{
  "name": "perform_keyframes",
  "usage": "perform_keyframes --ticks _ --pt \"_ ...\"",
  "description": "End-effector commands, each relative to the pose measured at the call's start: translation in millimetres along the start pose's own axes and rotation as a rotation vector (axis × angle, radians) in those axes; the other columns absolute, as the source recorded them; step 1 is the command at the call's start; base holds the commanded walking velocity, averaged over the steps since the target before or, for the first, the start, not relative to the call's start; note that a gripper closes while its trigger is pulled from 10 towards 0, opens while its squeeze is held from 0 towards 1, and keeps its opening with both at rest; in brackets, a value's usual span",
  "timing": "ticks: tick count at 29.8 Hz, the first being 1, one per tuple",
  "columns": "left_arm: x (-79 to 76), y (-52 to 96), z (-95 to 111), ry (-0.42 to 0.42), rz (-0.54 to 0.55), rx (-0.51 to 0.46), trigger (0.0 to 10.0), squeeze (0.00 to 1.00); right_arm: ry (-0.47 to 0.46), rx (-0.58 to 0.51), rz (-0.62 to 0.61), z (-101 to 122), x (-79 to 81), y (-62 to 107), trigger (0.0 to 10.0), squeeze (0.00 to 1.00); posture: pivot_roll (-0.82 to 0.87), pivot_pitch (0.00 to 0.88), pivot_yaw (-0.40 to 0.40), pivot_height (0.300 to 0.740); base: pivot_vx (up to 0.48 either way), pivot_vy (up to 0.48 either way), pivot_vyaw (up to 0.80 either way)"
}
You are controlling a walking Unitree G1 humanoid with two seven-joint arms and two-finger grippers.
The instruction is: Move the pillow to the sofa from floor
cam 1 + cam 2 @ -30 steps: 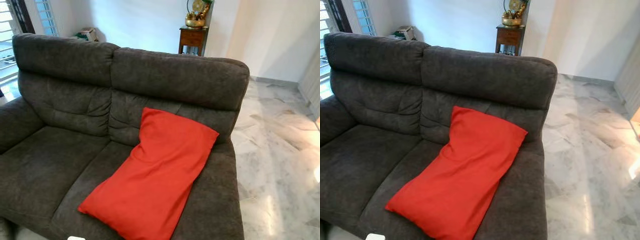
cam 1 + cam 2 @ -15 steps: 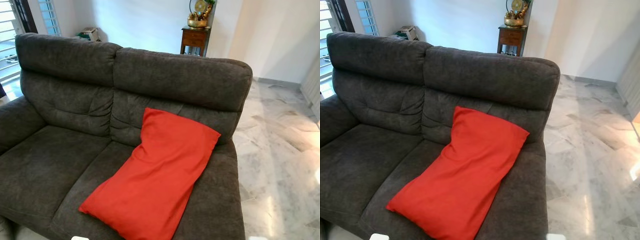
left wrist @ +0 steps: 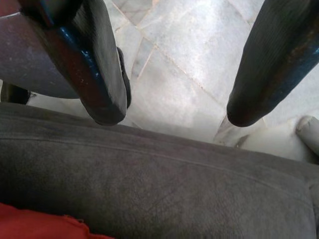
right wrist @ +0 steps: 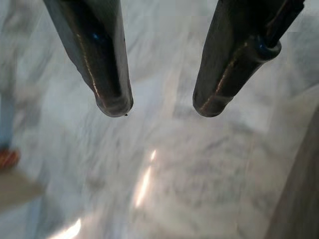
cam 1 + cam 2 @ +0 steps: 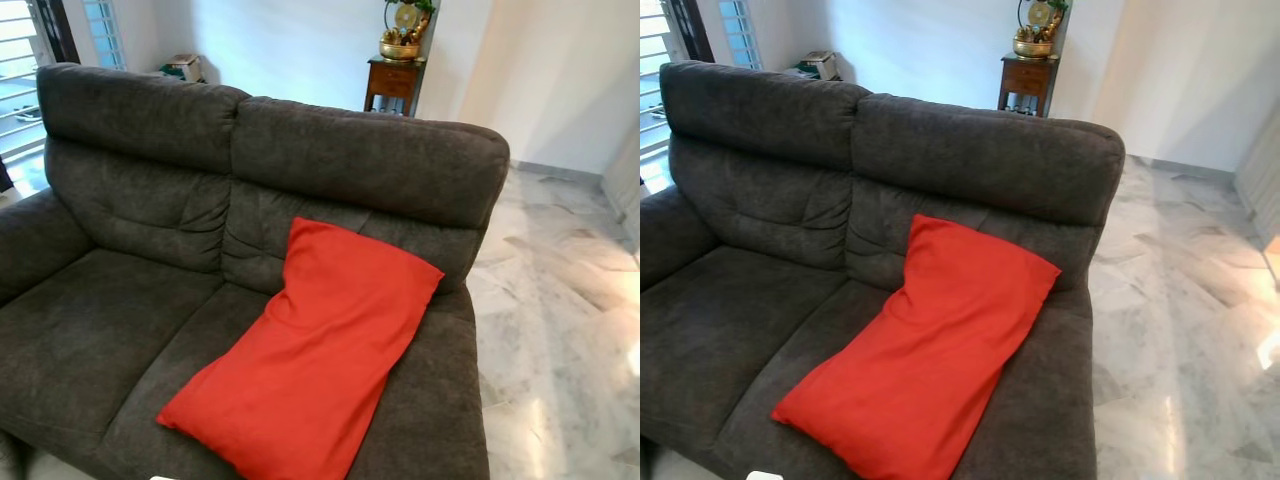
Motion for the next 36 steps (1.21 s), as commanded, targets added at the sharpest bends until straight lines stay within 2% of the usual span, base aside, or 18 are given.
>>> perform_keyframes --ticks 1,4,7,8,10,13,18,23,36 --pt "0.8 1.5 -4.1 -0.023 -0.014 0.009 10.0 0.00 -0.079 0.022 0.045 -5.7 12.3 2.0 10.0 0.00 0.13 0.000 -0.035 0.740 0.000 0.000 0.00" --pt "2.8 1.4 -2.0 -0.027 -0.013 -0.004 10.0 0.00 -0.095 0.047 0.081 -15.2 26.0 6.0 10.0 0.00 0.14 0.000 -0.033 0.740 0.000 0.000 0.00" --pt "7.4 1.9 -1.7 -0.023 -0.001 -0.010 10.0 0.00 -0.149 0.079 0.073 -24.4 34.0 9.5 10.0 0.00 0.15 0.000 -0.028 0.740 0.000 0.000 0.00" --pt "10.9 2.7 -3.6 -0.020 0.008 -0.006 10.0 0.00 -0.198 0.097 0.068 -28.2 38.4 11.2 10.0 0.00 0.15 0.000 -0.026 0.740 0.000 0.000 0.00" --pt "13.2 3.3 -4.3 -0.013 0.013 -0.006 10.0 0.00 -0.237 0.100 0.077 -28.8 43.1 12.2 10.0 0.00 0.15 0.000 -0.021 0.740 0.000 0.000 0.00" --pt "15.9 4.1 -7.1 -0.018 0.018 0.004 10.0 0.00 -0.239 0.096 0.091 -24.8 50.5 12.4 10.0 0.00 0.15 0.000 -0.012 0.740 0.000 0.000 0.00" --pt "16.0 3.2 -4.5 -0.025 0.021 -0.001 10.0 0.00 -0.311 0.090 0.076 -19.1 50.4 10.7 10.0 0.00 0.16 0.000 -0.009 0.740 0.000 0.000 0.00" --pt "16.2 1.2 2.2 -0.029 0.018 -0.018 10.0 0.00 -0.319 0.081 0.083 -13.4 53.4 9.7 10.0 0.00 0.16 0.000 -0.002 0.740 0.000 0.000 0.00" --pt "11.4 0.5 3.4 -0.026 0.011 -0.021 10.0 0.00 -0.334 0.057 0.107 -1.3 61.9 8.5 10.0 0.00 0.17 0.000 -0.005 0.740 0.000 0.000 0.00"
Point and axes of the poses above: a point about 5 cm out from each wrist's last joint towards the gripper, its own y axis pointing back from the gripper into the wrist, its own z axis along the axis of the wrist's last joint, x = y × z, the point moved 4 cm from there along -y, pointing out of the wrist towards the gripper, and after that the axes turned 1 degree about y, right-handed, at the moved point
